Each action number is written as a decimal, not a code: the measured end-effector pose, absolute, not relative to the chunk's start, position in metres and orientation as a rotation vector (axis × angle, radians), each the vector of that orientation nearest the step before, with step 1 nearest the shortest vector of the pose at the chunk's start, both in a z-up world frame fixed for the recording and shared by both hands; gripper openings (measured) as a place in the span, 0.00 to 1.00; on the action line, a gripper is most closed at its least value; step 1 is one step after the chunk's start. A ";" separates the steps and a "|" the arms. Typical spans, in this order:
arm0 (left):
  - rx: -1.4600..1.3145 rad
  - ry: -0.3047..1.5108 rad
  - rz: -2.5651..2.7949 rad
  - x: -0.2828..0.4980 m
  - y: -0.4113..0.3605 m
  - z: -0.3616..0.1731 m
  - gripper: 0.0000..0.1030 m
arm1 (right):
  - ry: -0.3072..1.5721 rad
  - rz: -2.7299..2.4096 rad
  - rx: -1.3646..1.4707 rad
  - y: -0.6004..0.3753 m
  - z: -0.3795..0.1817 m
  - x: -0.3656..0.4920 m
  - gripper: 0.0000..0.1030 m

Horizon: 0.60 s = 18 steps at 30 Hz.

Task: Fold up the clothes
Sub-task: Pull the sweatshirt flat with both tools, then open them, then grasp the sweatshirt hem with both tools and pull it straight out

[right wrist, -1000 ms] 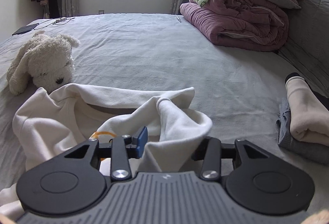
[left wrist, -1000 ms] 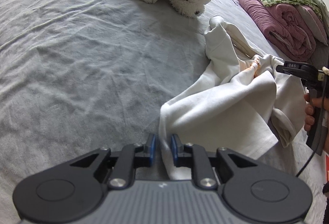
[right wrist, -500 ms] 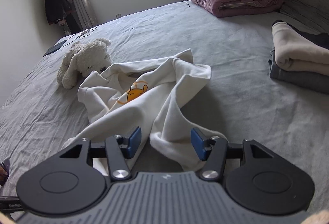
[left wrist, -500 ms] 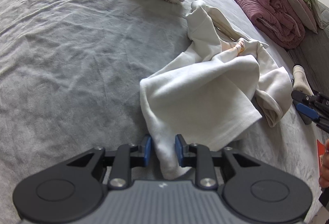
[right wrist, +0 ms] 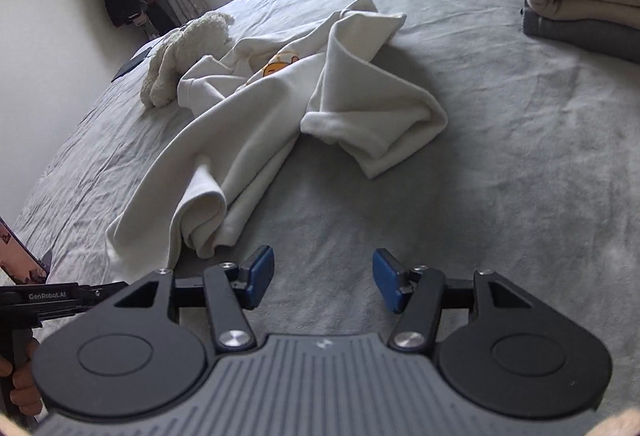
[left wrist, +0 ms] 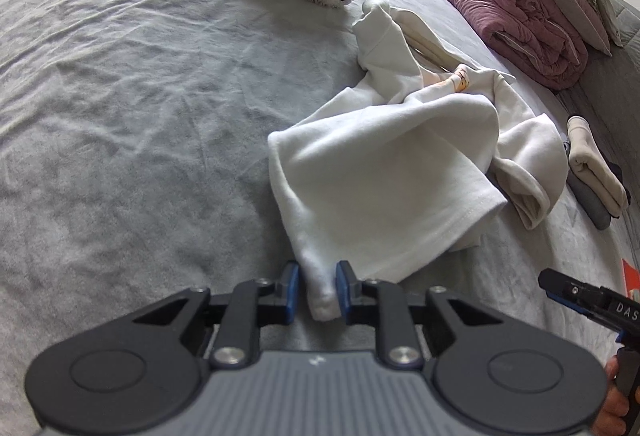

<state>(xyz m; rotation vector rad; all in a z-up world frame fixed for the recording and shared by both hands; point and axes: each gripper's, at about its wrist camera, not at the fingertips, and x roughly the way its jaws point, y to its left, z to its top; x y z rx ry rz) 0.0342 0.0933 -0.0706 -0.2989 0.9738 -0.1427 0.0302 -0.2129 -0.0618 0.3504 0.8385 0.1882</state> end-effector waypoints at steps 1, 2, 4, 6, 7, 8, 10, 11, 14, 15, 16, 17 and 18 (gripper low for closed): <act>-0.289 0.970 -0.139 0.034 0.092 -0.071 0.12 | 0.839 0.194 0.341 -0.209 -0.064 0.033 0.57; -0.282 0.969 -0.135 0.035 0.091 -0.071 0.12 | 0.840 0.198 0.330 -0.206 -0.067 0.036 0.57; -0.279 0.968 -0.129 0.037 0.091 -0.072 0.12 | 0.842 0.204 0.332 -0.202 -0.071 0.042 0.57; -0.288 0.971 -0.124 0.039 0.092 -0.073 0.12 | 0.836 0.217 0.347 -0.199 -0.073 0.048 0.57; -0.295 0.974 -0.122 0.041 0.092 -0.073 0.12 | 0.831 0.227 0.354 -0.198 -0.074 0.051 0.57; -0.301 0.976 -0.120 0.043 0.093 -0.074 0.12 | 0.826 0.241 0.365 -0.197 -0.075 0.054 0.57; -0.308 0.981 -0.120 0.045 0.093 -0.074 0.12 | 0.815 0.267 0.391 -0.194 -0.077 0.058 0.56; -0.310 0.982 -0.119 0.046 0.093 -0.074 0.12 | 0.807 0.278 0.405 -0.193 -0.080 0.060 0.56; -0.300 0.981 -0.120 0.047 0.091 -0.074 0.12 | 0.779 0.316 0.435 -0.188 -0.086 0.064 0.57; -0.294 0.979 -0.121 0.047 0.090 -0.075 0.12 | 0.771 0.331 0.434 -0.185 -0.087 0.065 0.57; -0.288 0.976 -0.122 0.047 0.090 -0.075 0.12 | 0.763 0.346 0.433 -0.183 -0.088 0.066 0.57; -0.284 0.974 -0.123 0.046 0.089 -0.075 0.12 | 0.755 0.361 0.432 -0.180 -0.088 0.067 0.57; -0.280 0.973 -0.123 0.046 0.089 -0.075 0.12 | 0.746 0.368 0.424 -0.178 -0.089 0.067 0.57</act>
